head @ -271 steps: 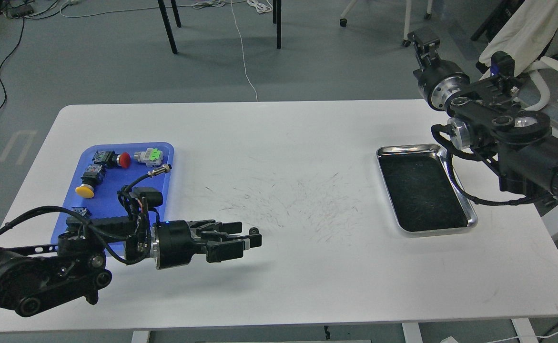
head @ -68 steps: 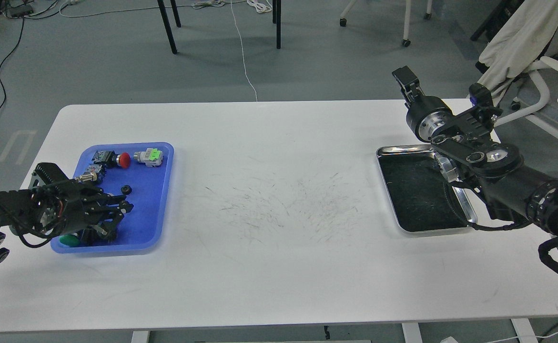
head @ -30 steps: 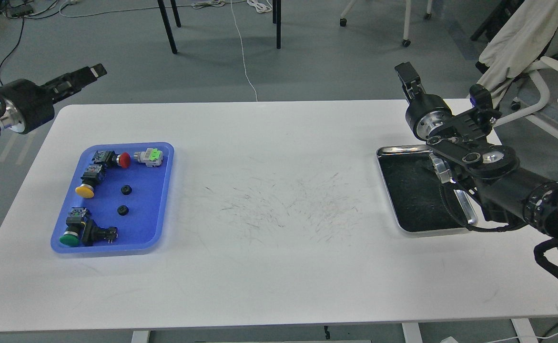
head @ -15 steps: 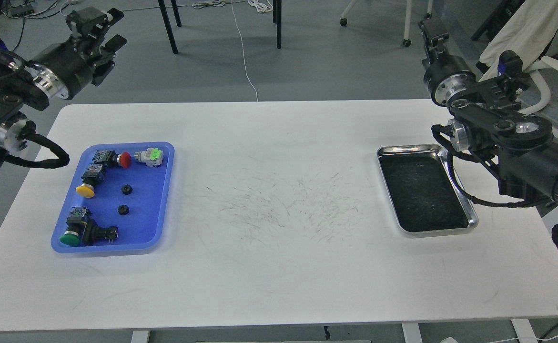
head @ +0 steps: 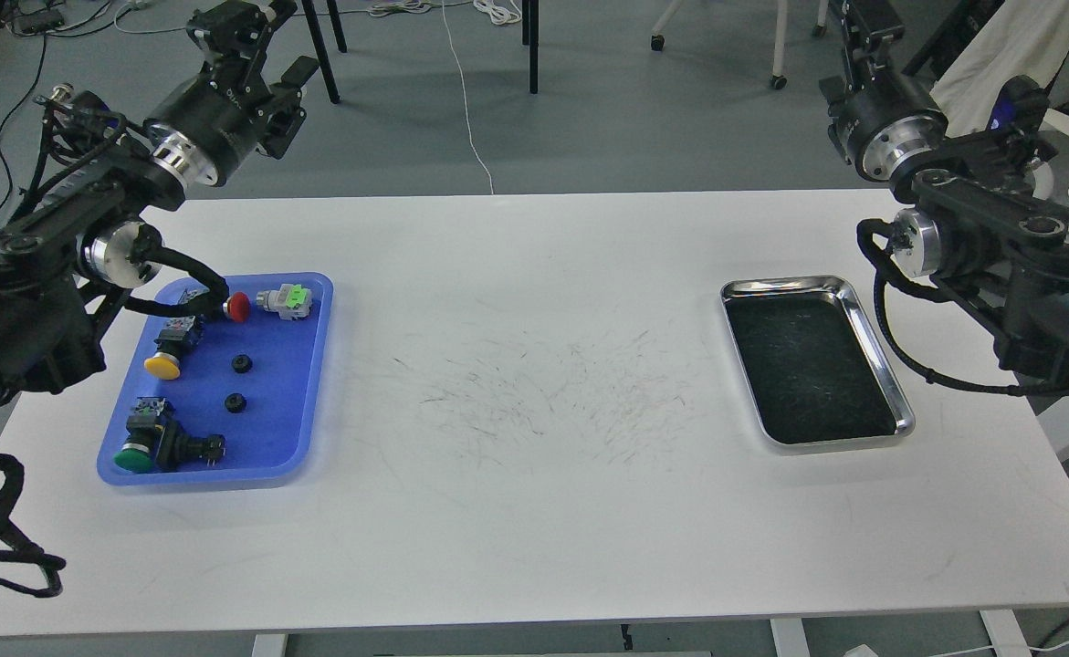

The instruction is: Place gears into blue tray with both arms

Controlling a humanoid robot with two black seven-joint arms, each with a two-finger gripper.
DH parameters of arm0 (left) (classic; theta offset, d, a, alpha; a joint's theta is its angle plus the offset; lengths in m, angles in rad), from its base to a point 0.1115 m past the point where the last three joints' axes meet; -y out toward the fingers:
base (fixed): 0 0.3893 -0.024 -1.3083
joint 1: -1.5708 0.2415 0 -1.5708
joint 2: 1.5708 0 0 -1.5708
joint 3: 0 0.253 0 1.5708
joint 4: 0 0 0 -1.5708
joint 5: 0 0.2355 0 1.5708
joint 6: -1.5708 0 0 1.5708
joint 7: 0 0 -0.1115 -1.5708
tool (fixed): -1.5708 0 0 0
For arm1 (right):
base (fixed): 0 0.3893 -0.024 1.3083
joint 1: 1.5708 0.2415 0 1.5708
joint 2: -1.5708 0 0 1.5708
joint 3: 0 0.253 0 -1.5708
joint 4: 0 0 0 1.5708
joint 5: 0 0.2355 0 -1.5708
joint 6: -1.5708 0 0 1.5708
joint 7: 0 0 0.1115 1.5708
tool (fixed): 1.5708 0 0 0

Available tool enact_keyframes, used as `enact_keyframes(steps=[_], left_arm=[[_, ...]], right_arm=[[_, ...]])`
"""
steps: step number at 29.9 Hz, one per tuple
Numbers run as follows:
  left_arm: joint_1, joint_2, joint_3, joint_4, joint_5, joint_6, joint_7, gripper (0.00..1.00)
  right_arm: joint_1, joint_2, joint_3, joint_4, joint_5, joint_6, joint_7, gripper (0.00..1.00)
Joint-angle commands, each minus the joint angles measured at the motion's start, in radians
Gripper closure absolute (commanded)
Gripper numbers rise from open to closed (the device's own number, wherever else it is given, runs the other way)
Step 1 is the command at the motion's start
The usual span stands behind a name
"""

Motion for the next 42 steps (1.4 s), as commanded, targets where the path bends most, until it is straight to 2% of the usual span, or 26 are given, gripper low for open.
enact_keyframes(steps=[1, 6, 9, 17, 24, 30, 36, 42], left_arm=[[0.021, -0.003, 0.003, 0.001, 0.001, -0.002, 0.001, 0.34], [0.027, 0.002, -0.017, -0.001, -0.034, -0.027, 0.011, 0.29], [0.026, -0.016, -0.040, -0.001, -0.060, -0.021, 0.050, 0.28], [0.024, -0.094, -0.108, 0.027, -0.076, 0.027, 0.073, 0.28], [0.029, -0.142, -0.155, 0.028, -0.076, 0.062, 0.073, 0.27], [0.030, -0.167, -0.154, 0.034, -0.076, 0.102, 0.071, 0.20], [0.032, -0.150, -0.149, 0.033, -0.076, 0.109, 0.051, 0.12], [0.032, -0.144, -0.149, 0.034, -0.076, 0.105, 0.060, 0.07]], right_arm=[[-0.019, -0.012, 0.003, 0.011, -0.002, 0.005, 0.004, 0.05], [-0.041, -0.057, 0.042, 0.036, -0.001, 0.061, 0.006, 0.04], [-0.072, -0.061, 0.113, 0.056, 0.001, 0.078, 0.006, 0.04], [-0.130, -0.103, 0.200, 0.095, -0.001, 0.086, 0.009, 0.04], [-0.205, -0.103, 0.294, 0.111, -0.001, 0.086, 0.029, 0.03], [-0.216, -0.104, 0.322, 0.108, -0.001, 0.087, 0.035, 0.03], [-0.217, -0.104, 0.343, 0.099, -0.002, 0.087, 0.035, 0.03], [-0.231, -0.104, 0.349, 0.096, -0.002, 0.086, 0.037, 0.03]])
